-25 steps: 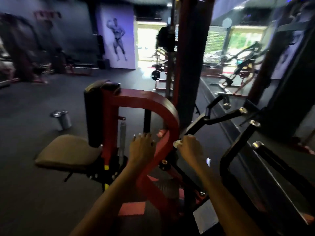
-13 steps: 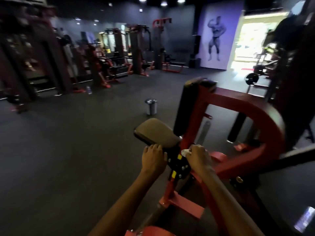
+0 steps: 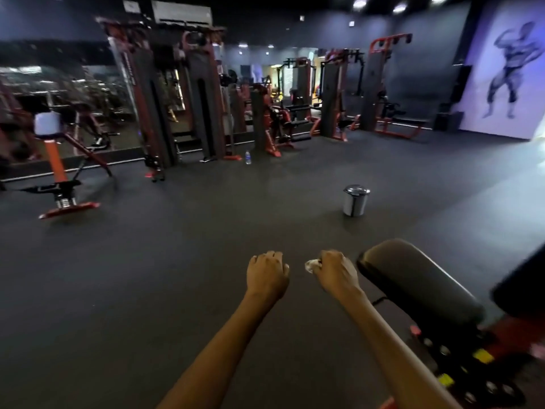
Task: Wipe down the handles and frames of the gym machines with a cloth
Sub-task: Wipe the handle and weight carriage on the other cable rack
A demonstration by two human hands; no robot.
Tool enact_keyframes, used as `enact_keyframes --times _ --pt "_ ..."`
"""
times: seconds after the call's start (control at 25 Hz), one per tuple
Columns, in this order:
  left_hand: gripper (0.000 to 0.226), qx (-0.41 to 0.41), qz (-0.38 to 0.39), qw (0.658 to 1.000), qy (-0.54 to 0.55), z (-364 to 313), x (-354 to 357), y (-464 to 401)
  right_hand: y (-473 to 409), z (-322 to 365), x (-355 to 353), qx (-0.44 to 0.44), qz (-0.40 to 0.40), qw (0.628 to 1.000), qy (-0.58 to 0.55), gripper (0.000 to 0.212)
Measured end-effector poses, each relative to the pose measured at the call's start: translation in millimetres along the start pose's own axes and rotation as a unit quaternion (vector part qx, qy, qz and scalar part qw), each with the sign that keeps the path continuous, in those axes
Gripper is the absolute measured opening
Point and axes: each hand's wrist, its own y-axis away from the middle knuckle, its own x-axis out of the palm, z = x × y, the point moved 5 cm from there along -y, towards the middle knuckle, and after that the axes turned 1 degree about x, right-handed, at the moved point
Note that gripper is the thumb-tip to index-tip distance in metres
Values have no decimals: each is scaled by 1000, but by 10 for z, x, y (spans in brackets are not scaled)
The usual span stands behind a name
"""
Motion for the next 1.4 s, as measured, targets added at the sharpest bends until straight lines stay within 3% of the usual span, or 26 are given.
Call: enact_keyframes --times 0.36,0.76,0.96,1.4 --pt "30 -98 25 995 -11 2242 -374 -1563 -1936 2022 835 -90 62 994 27 23" --pt "29 -160 20 986 -35 4035 -734 -4453 -5206 3688 1608 -159 53 986 25 9" --pt "30 -178 32 982 -51 4777 -743 -5886 -6643 4213 2074 -153 62 986 12 22" --pt "34 -155 39 985 -63 6401 -483 -9400 -10198 5091 2918 -125 67 990 23 13"
